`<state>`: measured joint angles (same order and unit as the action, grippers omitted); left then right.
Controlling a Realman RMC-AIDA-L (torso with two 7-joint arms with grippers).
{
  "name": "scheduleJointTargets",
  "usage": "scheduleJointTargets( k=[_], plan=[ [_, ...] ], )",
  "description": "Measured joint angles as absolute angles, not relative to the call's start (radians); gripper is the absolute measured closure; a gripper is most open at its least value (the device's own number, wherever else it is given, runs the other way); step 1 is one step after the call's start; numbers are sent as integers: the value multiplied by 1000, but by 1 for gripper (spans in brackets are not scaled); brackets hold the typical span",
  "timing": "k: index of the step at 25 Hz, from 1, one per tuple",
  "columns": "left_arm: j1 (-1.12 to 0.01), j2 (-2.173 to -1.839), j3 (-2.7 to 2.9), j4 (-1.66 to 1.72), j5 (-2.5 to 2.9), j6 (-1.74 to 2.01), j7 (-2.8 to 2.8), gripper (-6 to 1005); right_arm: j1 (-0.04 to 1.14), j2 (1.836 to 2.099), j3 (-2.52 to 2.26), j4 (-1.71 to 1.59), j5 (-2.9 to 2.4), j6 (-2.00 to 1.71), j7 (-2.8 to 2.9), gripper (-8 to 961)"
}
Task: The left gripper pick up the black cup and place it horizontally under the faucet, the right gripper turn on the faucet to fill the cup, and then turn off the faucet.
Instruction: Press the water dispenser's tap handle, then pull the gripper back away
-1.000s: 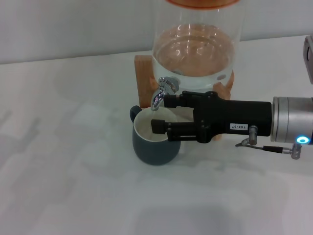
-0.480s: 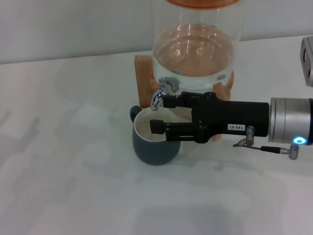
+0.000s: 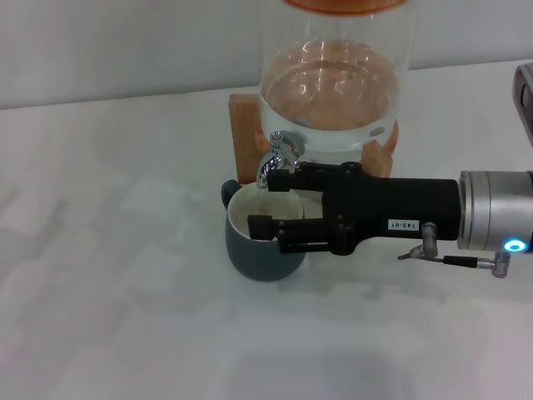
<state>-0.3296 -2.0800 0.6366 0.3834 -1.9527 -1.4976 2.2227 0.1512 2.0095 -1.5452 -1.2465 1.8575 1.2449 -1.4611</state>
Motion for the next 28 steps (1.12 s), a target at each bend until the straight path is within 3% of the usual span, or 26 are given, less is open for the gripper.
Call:
scheduleJointTargets(
  k=[28],
  plan=[
    [-325, -2080, 641, 388, -1945, -1510, 2206, 113, 150, 2010, -1563, -1236, 1861, 1131, -1489, 147]
  ],
)
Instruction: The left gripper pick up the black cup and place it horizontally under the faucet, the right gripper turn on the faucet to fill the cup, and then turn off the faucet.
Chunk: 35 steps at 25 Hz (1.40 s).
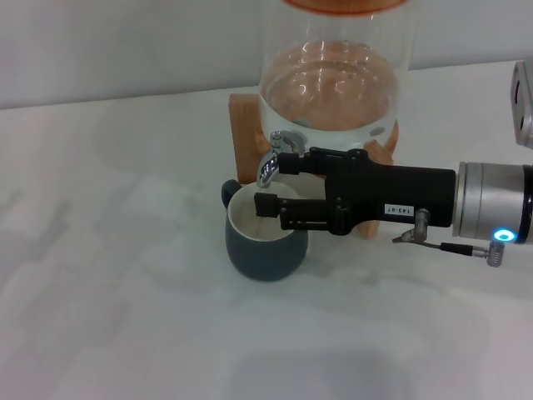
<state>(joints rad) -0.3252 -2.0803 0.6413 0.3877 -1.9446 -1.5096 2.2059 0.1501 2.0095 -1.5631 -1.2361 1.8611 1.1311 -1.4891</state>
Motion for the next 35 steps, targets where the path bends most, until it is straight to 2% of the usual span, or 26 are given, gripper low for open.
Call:
scheduleJointTargets(
  k=[18, 28, 35],
  plan=[
    [-325, -2079, 641, 388, -1945, -1517, 2206, 113, 129, 2005, -1496, -1231, 1859, 1149, -1502, 146],
    [-331, -2078, 637, 388, -1950, -1509, 2206, 113, 136, 2006, -1466, -1236, 1887, 1305, -1507, 145],
    [-334, -2077, 636, 386, -1949, -1508, 2208, 113, 139, 2005, -1259, -1139, 1827, 1315, -1515, 145]
  ],
)
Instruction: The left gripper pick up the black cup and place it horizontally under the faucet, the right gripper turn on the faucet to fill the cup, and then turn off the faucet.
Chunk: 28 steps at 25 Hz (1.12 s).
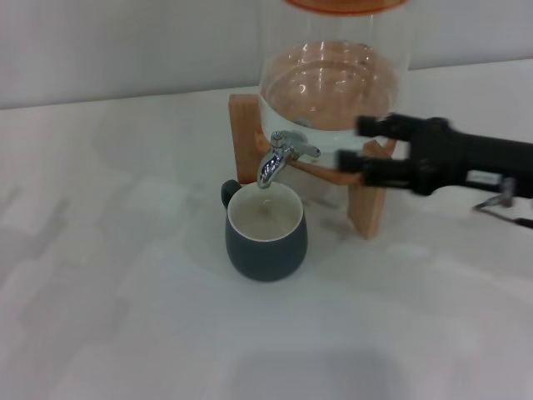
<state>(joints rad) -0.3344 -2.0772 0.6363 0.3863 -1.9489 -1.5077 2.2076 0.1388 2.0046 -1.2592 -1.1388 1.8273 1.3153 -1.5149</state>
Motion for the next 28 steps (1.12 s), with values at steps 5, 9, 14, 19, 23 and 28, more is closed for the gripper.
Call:
scheduleJointTargets(
  k=[5, 9, 14, 19, 23, 28],
  plan=[
    [-327, -2077, 637, 384, -1950, -1503, 2212, 114, 144, 2000, -1046, -1003, 1802, 1414, -1532, 146],
    [-327, -2078, 637, 385, -1951, -1495, 2210, 114, 132, 2002, -958, -1003, 1783, 1486, -1534, 146],
    [-334, -2079, 637, 384, -1949, -1493, 2208, 113, 127, 2001, -788, -1001, 1722, 1485, -1560, 146],
    [-329, -2079, 642, 379, -1943, -1492, 2194, 113, 131, 2004, -618, -998, 1682, 1461, -1665, 145],
    [-328, -2076, 643, 363, -1929, -1485, 2152, 113, 126, 2004, -578, -997, 1667, 1357, -1721, 145],
    [-328, -2075, 644, 365, -1885, -1455, 2090, 113, 124, 2002, -573, -997, 1605, 1236, -1726, 145]
  ],
)
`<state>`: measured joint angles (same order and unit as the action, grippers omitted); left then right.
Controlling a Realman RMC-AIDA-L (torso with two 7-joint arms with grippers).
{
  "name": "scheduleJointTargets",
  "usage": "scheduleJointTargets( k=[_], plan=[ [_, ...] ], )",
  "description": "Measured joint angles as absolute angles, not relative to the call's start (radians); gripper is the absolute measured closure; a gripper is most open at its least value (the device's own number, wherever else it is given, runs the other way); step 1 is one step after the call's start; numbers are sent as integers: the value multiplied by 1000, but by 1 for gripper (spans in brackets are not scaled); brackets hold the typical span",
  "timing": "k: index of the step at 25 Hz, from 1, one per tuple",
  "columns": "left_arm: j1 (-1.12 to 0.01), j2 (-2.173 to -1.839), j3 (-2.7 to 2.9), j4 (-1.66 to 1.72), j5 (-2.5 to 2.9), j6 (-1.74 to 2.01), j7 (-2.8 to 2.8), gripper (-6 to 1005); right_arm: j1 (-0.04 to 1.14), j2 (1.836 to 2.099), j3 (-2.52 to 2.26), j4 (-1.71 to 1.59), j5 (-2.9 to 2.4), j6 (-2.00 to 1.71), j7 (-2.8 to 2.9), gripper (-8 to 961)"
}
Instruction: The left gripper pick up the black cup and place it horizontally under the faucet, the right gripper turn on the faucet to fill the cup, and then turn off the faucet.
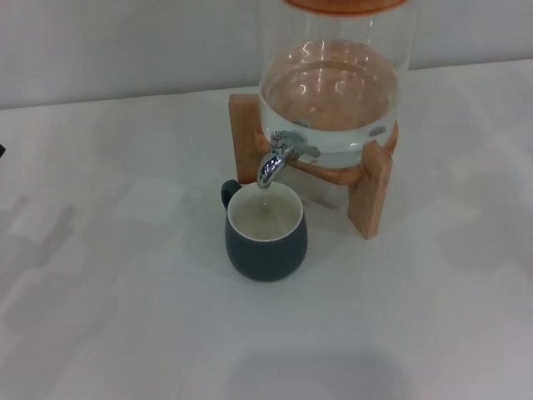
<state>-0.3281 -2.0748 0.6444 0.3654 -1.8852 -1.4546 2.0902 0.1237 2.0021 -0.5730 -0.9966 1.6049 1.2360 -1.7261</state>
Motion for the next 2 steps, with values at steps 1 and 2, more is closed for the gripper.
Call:
scheduleJointTargets(
  k=[1, 2],
  plan=[
    [-328, -2074, 644, 366, -1880, -1450, 2074, 113, 123, 2002, -573, -996, 1601, 1233, -1726, 145],
    [-328, -2072, 644, 367, -1873, -1447, 2061, 113, 123, 2002, -573, -996, 1600, 1233, -1727, 145]
  ],
)
